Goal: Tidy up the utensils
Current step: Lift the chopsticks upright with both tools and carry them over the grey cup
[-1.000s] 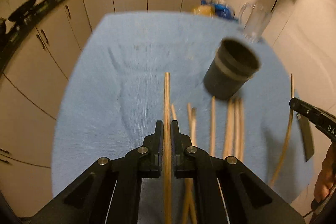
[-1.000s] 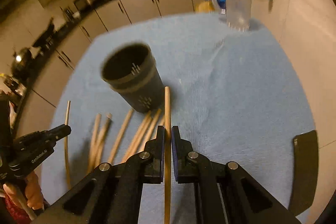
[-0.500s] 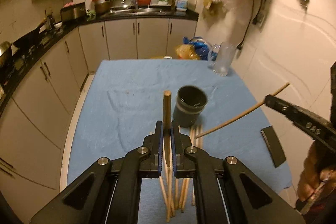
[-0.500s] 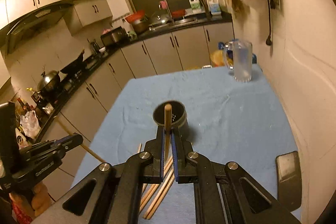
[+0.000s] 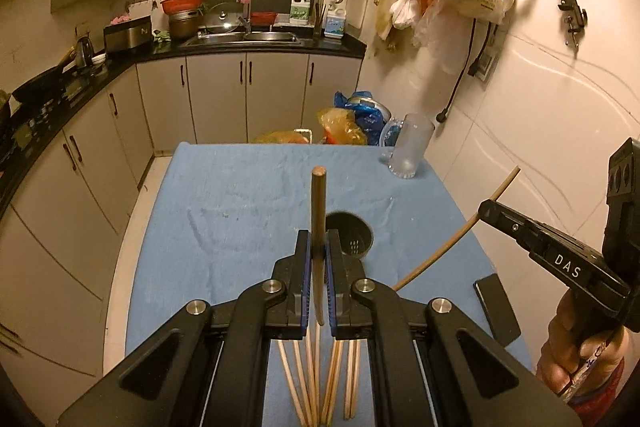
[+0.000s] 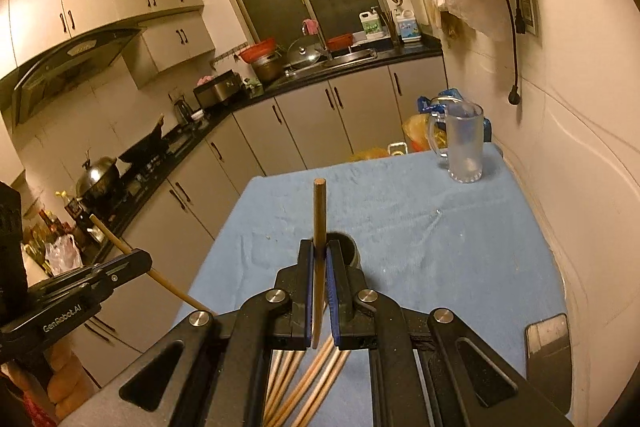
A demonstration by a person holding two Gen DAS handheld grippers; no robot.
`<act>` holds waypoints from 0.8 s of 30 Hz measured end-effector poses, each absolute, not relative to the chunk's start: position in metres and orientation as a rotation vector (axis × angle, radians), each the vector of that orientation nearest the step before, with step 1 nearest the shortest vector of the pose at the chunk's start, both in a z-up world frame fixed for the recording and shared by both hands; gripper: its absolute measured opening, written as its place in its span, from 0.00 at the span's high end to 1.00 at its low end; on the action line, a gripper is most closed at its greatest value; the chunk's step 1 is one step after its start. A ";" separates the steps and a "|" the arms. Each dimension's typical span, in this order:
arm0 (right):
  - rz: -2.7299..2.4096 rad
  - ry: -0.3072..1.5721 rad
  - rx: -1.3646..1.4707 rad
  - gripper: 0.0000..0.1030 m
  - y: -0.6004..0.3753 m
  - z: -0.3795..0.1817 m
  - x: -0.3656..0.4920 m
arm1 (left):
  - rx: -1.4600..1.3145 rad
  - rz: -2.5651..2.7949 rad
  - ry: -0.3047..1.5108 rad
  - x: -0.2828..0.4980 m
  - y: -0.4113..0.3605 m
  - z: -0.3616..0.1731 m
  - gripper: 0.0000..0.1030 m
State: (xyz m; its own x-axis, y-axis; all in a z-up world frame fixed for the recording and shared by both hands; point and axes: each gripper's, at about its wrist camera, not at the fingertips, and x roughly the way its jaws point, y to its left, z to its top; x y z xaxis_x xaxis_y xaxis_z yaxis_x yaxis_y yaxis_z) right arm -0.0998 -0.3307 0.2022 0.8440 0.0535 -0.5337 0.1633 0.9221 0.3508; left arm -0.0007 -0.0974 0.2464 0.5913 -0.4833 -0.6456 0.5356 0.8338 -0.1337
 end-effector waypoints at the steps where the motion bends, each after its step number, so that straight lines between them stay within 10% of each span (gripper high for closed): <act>1: -0.059 0.561 0.404 0.93 -0.333 0.205 -0.097 | 0.076 -0.597 0.724 0.002 -0.100 0.249 0.94; 24: -0.075 0.580 0.477 0.93 -0.378 0.183 -0.018 | 0.021 -0.623 0.809 0.089 -0.169 0.217 0.94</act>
State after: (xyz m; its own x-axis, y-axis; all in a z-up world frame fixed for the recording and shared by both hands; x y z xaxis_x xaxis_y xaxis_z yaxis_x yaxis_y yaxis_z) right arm -0.0183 -0.3779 0.1834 0.8370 0.0642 -0.5435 0.1998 0.8887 0.4127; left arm 0.0886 -0.1694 0.2166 0.5225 -0.5125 -0.6814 0.5278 0.8221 -0.2137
